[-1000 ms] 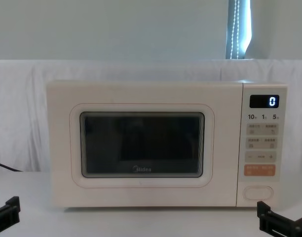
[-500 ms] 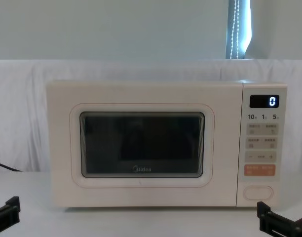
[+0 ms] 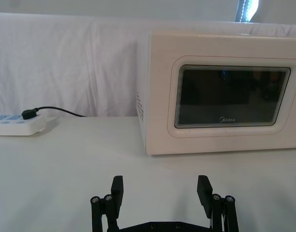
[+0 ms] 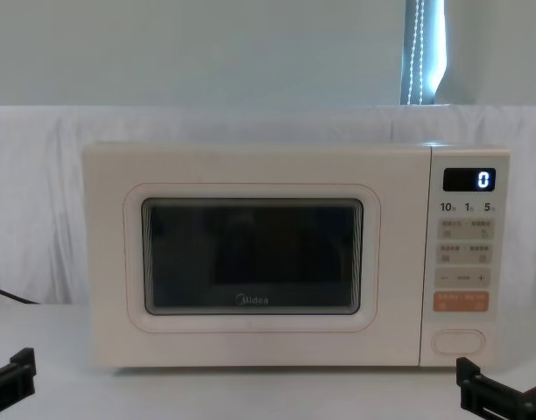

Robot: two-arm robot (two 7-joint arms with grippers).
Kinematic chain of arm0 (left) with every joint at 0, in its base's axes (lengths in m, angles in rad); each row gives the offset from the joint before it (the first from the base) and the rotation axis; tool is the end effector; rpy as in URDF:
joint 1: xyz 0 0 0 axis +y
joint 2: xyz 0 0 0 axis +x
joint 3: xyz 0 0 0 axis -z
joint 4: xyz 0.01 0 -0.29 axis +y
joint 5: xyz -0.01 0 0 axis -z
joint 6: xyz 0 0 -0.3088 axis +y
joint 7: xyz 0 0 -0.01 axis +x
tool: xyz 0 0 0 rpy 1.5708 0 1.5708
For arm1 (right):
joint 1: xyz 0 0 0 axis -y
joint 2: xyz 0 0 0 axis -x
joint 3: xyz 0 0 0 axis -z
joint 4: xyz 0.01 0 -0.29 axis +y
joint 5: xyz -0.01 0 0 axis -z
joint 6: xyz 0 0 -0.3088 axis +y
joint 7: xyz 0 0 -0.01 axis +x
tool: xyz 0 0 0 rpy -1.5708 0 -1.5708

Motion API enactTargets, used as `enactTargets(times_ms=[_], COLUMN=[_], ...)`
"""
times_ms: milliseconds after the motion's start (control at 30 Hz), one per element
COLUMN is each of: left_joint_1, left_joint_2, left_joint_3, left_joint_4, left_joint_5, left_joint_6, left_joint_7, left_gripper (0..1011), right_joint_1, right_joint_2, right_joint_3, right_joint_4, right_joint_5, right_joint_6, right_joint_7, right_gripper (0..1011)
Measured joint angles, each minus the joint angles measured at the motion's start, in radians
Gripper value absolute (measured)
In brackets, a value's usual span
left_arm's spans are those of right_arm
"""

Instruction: Press the button to open the microwave door with one hand; close the microwave door with the other hand.

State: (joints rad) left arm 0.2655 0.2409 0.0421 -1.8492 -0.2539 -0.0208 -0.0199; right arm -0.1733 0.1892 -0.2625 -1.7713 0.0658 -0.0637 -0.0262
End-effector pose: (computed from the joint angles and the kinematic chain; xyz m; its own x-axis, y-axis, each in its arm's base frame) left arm 0.2530 0.0375 -0.2853 0.1244 0.9917 -0.0328 -0.9921 0.1239 -0.0176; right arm 0.2658 0.0383 -0.2976 0.2626 -0.9625 0.0675 0.9628 0.2660 0.0477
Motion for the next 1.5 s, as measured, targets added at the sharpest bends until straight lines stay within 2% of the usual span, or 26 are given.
enactTargets(times_ms=[1200,1500], left_joint_1=[0.0,0.0], left_joint_2=[0.0,0.0], left_joint_3=[0.0,0.0], left_joint_4=[0.0,0.0], left_joint_5=[0.0,0.0], left_joint_6=[0.0,0.0], left_joint_7=[0.0,0.0], left_gripper=[1001,1001], right_joint_1=[0.0,0.038], right_joint_2=[0.0,-0.025], right_joint_3=[0.0,0.034], right_joint_4=[0.0,0.027], right_joint_5=[0.0,-0.001], right_joint_6=[0.0,0.028], right_joint_7=[0.0,0.024], right_gripper=[1002,1002])
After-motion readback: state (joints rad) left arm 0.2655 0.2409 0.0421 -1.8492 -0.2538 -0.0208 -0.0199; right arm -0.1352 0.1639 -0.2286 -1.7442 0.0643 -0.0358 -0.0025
